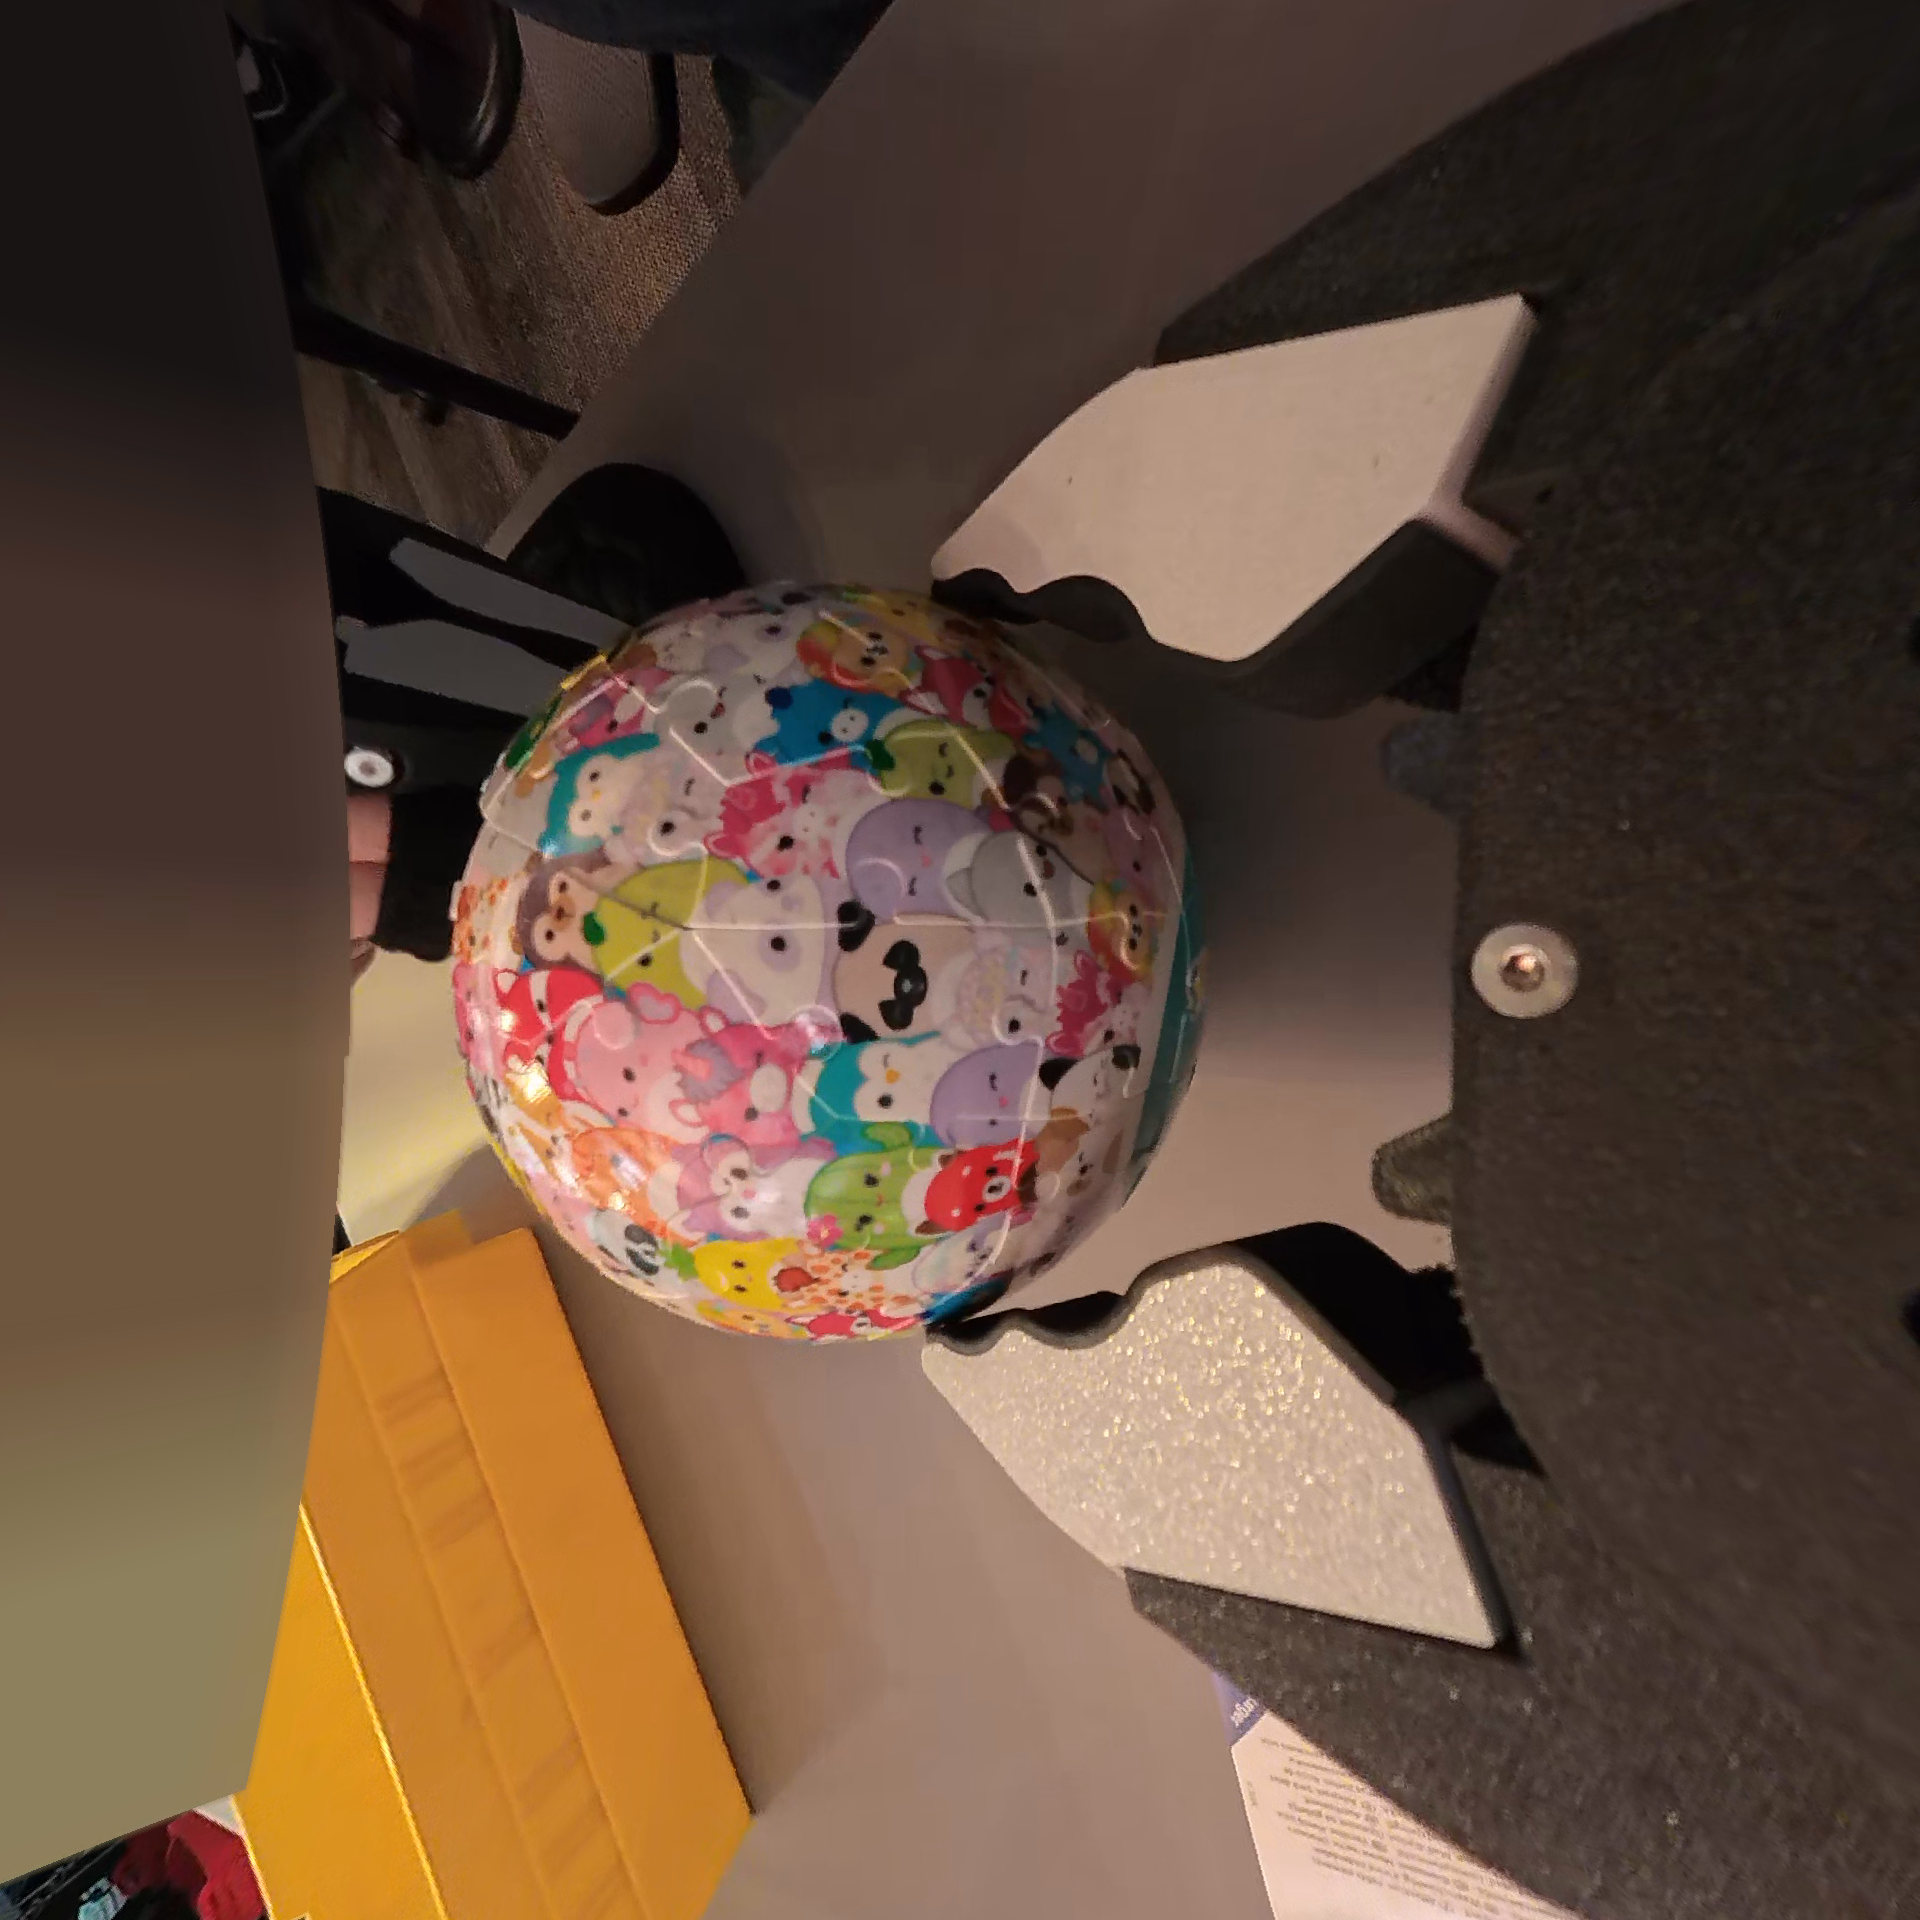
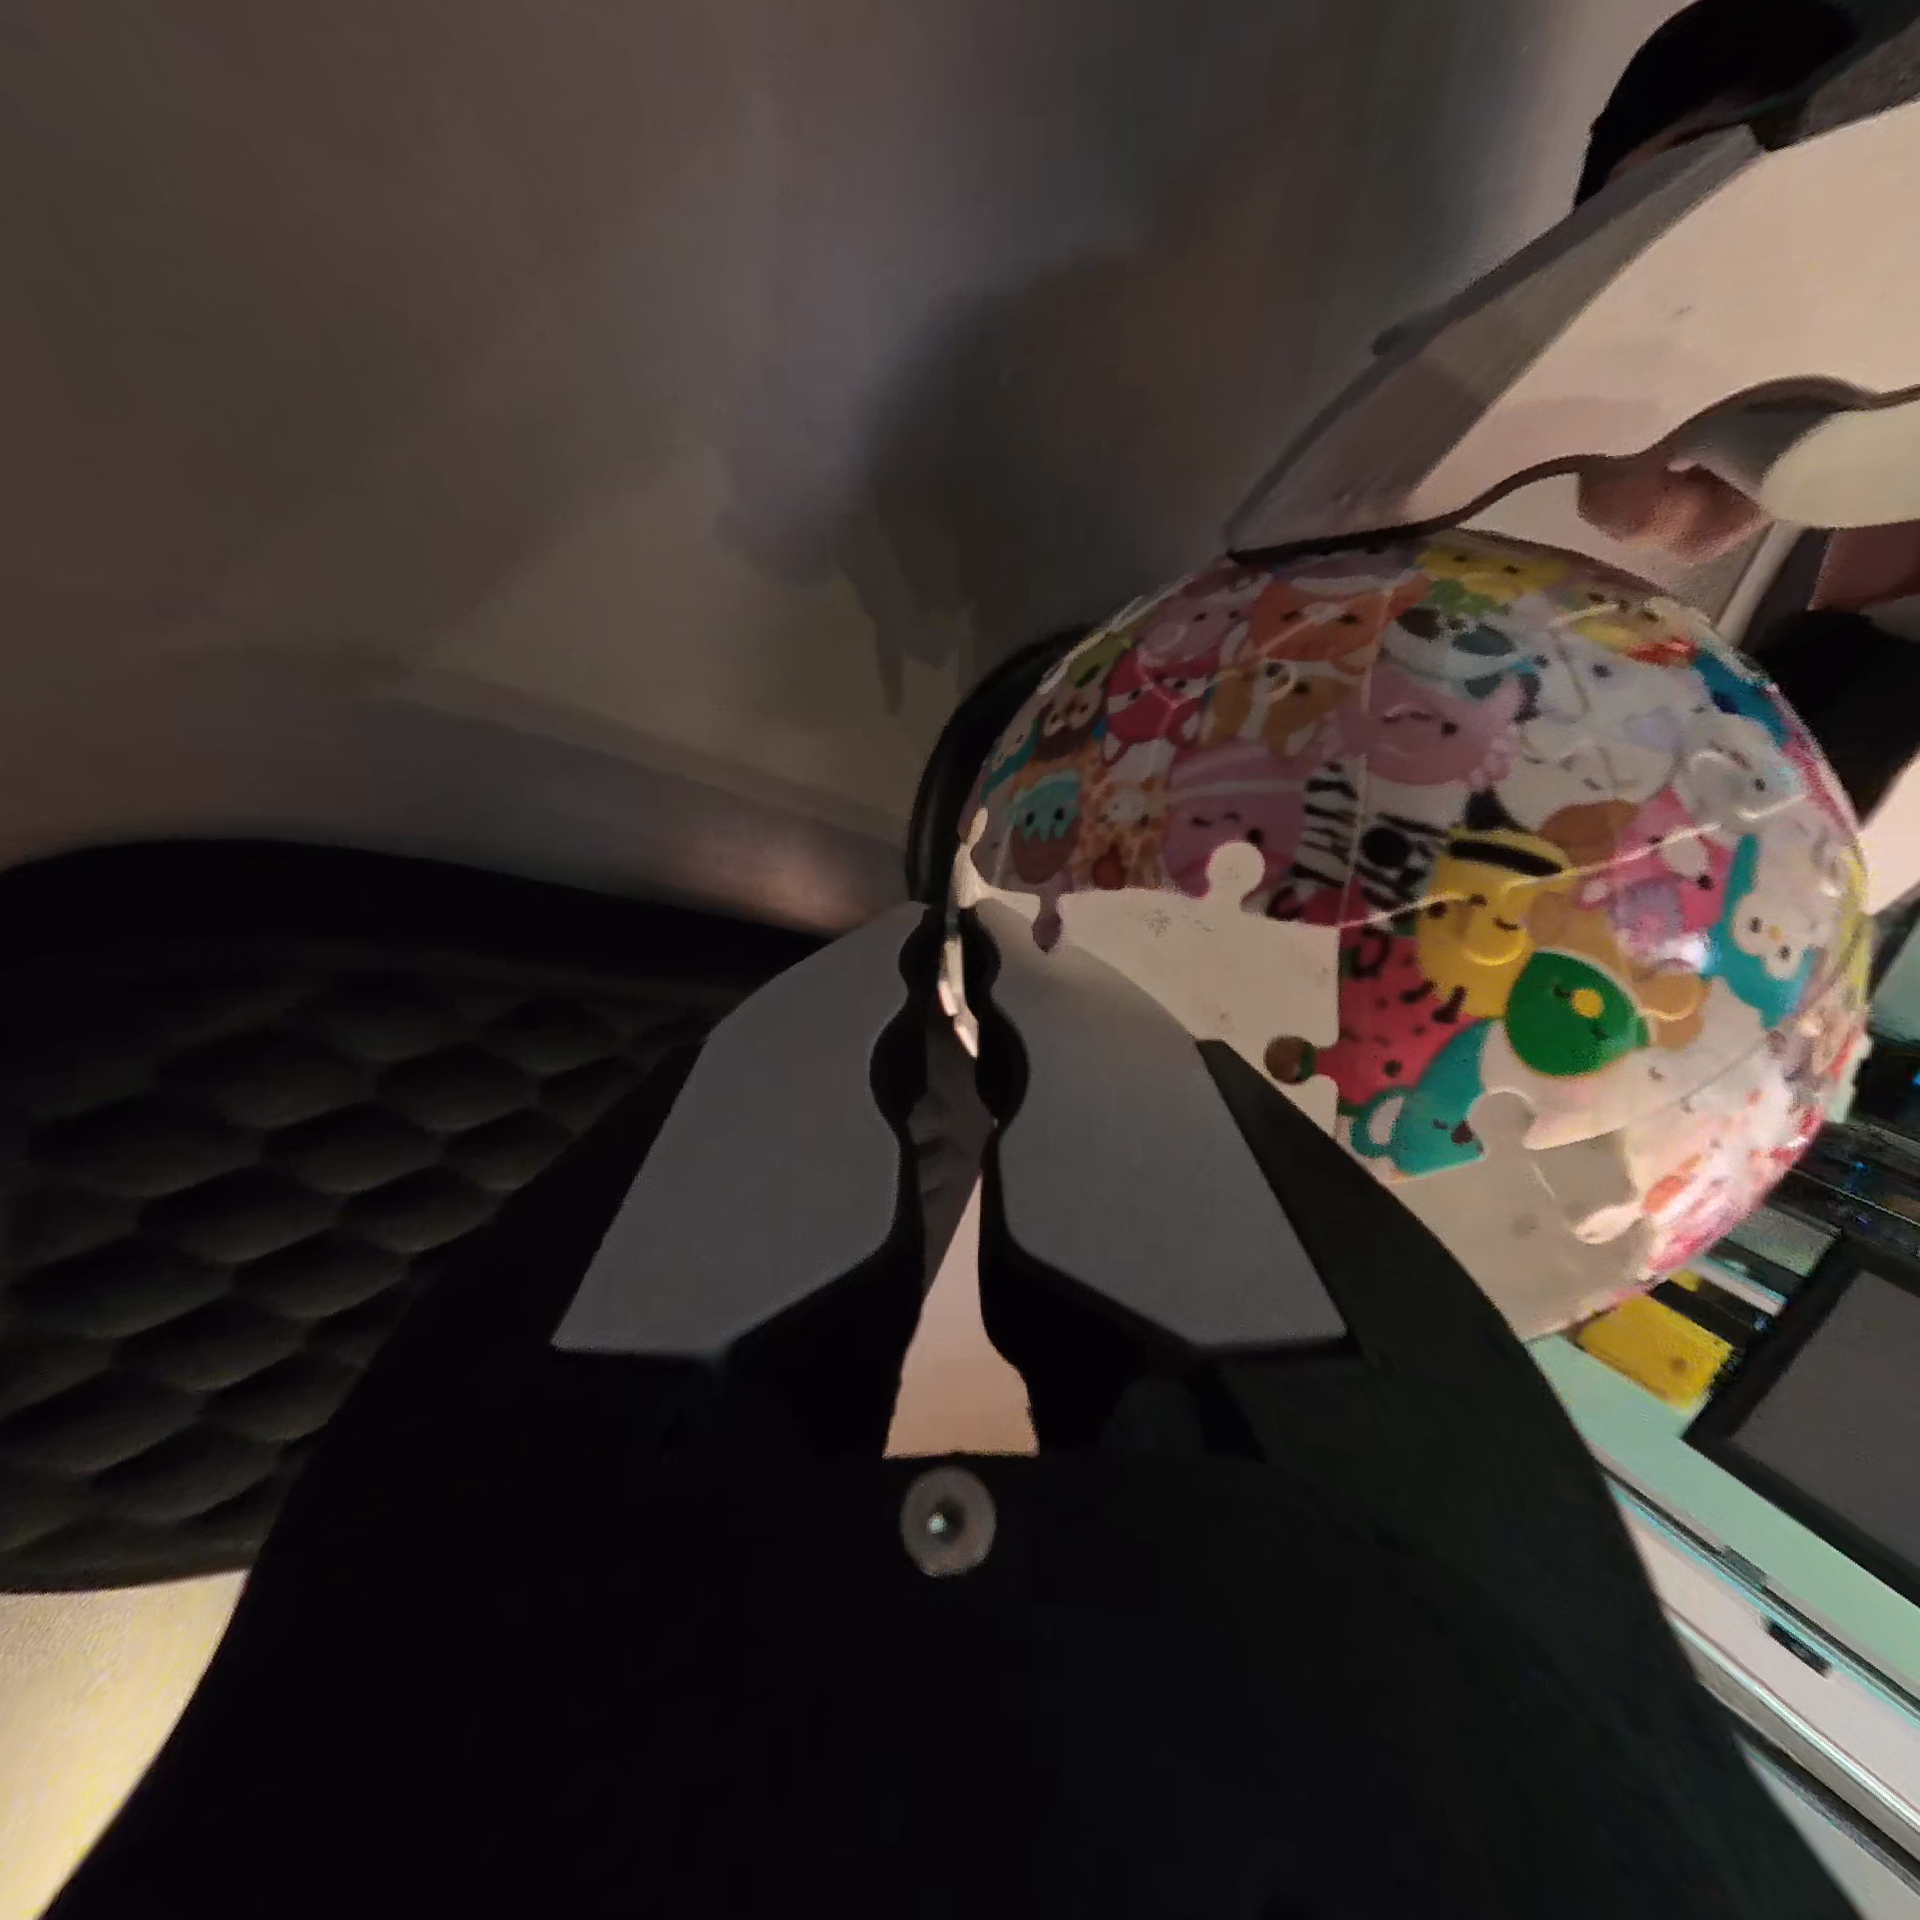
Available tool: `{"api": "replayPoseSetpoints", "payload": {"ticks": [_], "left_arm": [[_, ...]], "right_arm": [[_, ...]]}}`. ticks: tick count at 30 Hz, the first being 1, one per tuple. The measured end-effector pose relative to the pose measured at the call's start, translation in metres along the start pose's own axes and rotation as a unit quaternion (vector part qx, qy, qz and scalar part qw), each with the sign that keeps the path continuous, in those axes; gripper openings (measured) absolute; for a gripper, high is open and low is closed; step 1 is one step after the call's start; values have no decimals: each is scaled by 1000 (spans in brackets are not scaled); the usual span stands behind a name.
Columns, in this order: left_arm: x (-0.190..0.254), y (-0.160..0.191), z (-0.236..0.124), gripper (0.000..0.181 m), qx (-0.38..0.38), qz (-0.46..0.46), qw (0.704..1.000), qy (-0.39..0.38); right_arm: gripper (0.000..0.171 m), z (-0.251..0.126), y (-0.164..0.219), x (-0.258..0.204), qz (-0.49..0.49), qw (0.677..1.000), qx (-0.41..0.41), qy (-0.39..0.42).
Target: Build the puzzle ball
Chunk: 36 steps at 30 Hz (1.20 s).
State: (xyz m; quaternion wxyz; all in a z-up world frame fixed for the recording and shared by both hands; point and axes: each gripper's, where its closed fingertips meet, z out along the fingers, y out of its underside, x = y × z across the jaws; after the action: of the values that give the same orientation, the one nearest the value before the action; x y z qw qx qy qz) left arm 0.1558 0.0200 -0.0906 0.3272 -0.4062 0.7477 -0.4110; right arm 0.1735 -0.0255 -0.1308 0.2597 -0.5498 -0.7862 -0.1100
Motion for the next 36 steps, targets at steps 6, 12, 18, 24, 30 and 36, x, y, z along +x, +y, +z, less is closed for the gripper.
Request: {"api": "replayPoseSetpoints", "payload": {"ticks": [6,12,18,24,30,36], "left_arm": [[0,-2,-1,123,6,-6,1000,2],[-1,-2,-1,123,9,-9,1000,2],[-3,-2,-1,123,10,-12,1000,0],[-3,-2,-1,122,10,-9,1000,-3],[-3,-4,0,122,12,-8,1000,-5],[-3,-6,0,122,11,-4,1000,-10]], "right_arm": [[9,2,-1,-1,6,1000,26,3],[13,5,-3,-1,7,999,38,11],[17,6,-3,-2,24,997,68,21],[5,5,-1,5,48,996,55,52],[4,4,1,4,49,996,18,78],[4,0,-3,4,56,995,11,80]]}}
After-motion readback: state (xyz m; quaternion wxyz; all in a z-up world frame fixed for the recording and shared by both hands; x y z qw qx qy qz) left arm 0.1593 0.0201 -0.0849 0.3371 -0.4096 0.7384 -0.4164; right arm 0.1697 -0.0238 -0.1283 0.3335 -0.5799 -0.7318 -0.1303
